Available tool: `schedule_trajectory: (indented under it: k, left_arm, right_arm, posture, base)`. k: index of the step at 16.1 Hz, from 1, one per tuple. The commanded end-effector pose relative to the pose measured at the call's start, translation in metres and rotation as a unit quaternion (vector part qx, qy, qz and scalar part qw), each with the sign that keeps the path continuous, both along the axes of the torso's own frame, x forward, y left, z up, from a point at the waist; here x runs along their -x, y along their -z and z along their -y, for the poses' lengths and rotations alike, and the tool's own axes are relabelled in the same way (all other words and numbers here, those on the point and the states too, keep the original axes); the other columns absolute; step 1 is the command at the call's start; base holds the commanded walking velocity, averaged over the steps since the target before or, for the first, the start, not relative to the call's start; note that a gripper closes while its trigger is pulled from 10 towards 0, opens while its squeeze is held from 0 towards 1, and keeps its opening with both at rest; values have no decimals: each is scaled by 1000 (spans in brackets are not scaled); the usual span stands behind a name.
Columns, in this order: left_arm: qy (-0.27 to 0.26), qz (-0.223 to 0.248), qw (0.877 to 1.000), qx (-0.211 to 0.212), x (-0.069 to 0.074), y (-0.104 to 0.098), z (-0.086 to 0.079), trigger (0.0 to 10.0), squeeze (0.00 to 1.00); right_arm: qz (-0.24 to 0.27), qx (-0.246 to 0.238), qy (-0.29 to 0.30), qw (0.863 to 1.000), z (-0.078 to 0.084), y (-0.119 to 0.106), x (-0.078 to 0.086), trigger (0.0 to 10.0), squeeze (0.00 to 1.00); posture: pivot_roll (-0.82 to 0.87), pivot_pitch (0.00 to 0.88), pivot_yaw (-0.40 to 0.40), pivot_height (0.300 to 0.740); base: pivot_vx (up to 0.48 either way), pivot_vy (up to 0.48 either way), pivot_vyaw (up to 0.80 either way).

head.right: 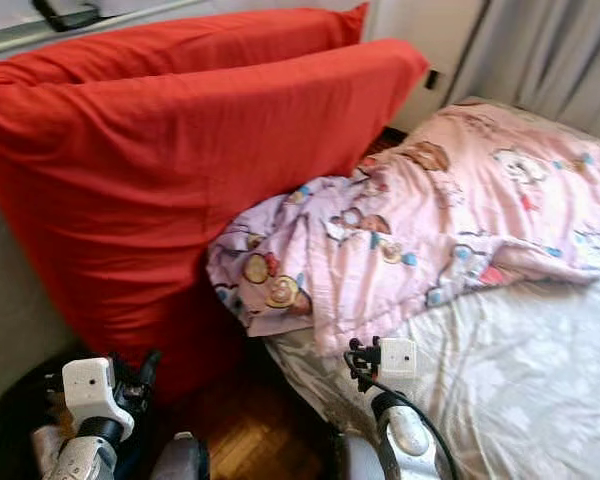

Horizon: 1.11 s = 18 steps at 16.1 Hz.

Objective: Clean up the room

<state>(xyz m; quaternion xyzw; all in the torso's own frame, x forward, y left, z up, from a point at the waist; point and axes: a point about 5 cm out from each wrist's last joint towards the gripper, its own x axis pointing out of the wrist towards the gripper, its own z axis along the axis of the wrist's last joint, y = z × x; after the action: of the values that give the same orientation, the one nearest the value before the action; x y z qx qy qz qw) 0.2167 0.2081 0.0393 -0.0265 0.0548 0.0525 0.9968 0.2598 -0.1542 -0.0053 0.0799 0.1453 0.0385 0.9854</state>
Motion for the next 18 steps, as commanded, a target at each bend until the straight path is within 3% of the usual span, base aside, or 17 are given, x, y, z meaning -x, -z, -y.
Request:
schedule_trajectory:
  k: [1,11,18]
  left_arm:
    - [1,-7,1000,4,0,2,-1,10000,0]
    - [10,-1,1000,1,0,-1,0,10000,0]
    - [10,-4,1000,1,0,1,-1,10000,0]
  right_arm:
    - [1,-2,-1,1000,-1,0,-1,10000,0]
    - [1,0,-19,1000,-4,1,0,10000,0]
    - [-6,-13,-26,1000,-8,4,2,10000,0]
  posture:
    - [83,105,-36,636]
    - [92,104,-34,636]
    - [94,104,-28,636]
  base:
    - [0,0,0]
    - [0,0,0]
    - [0,0,650]
